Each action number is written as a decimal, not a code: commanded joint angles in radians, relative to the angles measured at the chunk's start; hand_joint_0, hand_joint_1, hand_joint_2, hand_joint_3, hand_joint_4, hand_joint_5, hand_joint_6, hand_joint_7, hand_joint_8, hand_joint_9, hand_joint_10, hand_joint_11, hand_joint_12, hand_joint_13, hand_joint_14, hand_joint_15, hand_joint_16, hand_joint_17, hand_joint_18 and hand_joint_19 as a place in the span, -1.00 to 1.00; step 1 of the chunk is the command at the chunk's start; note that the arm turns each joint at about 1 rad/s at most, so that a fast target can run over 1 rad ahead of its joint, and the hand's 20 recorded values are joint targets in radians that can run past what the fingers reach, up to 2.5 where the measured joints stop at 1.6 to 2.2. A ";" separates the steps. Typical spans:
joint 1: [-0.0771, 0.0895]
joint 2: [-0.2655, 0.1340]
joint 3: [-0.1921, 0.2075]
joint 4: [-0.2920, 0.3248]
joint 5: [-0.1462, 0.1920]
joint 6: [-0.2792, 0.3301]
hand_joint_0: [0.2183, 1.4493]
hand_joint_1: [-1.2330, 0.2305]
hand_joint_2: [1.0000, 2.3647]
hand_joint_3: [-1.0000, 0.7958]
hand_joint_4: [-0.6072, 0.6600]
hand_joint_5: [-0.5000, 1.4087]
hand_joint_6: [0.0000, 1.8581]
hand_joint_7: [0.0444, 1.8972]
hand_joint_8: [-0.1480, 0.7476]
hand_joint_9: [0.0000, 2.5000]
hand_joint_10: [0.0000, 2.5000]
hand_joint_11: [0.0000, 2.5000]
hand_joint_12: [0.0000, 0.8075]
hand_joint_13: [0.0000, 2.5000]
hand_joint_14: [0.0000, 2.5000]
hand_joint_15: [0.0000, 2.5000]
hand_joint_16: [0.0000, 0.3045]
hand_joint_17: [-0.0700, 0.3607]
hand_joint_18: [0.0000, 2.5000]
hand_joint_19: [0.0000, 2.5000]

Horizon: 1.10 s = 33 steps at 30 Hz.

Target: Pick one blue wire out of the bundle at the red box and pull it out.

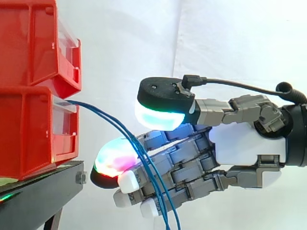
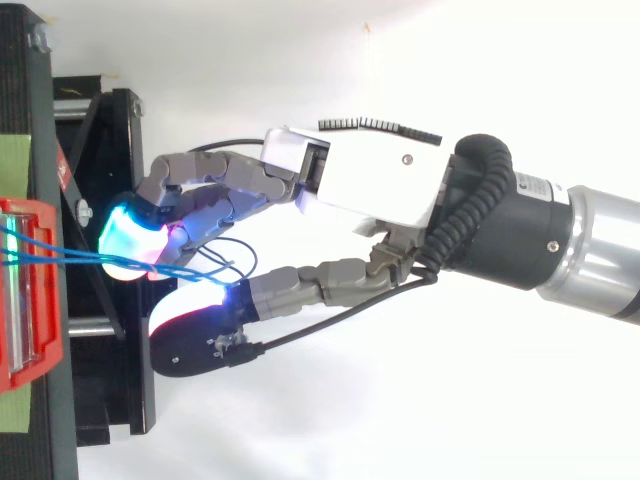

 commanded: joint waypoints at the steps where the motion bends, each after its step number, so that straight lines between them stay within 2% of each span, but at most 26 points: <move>1: -0.003 0.000 0.001 -0.002 0.000 0.000 -0.41 -0.31 -0.98 -0.19 0.39 -0.61 -0.43 0.23 0.08 -0.50 -0.99 -0.73 0.07 -0.61 -1.00 -0.89 -0.63 -0.08 -0.58 -0.73; 10: -0.003 0.000 0.015 -0.004 0.000 0.011 -0.40 -0.31 -0.98 -0.16 0.36 -0.62 -0.37 0.18 0.09 -0.49 -0.99 -0.72 0.07 -0.61 -1.00 -0.90 -0.63 -0.09 -0.57 -0.73; 23: -0.003 0.000 0.018 -0.032 0.000 0.014 -0.38 -0.38 -0.98 -0.14 0.35 -0.66 -0.17 -0.07 0.09 -0.49 -0.99 -0.71 0.07 -0.59 -1.00 -0.89 -0.63 -0.09 -0.55 -0.74; 33: -0.003 0.002 0.018 -0.041 -0.004 0.023 -0.37 -0.39 -0.98 -0.14 0.38 -0.67 -0.13 -0.08 0.09 -0.49 -0.99 -0.71 0.07 -0.58 -1.00 -0.89 -0.63 -0.09 -0.54 -0.74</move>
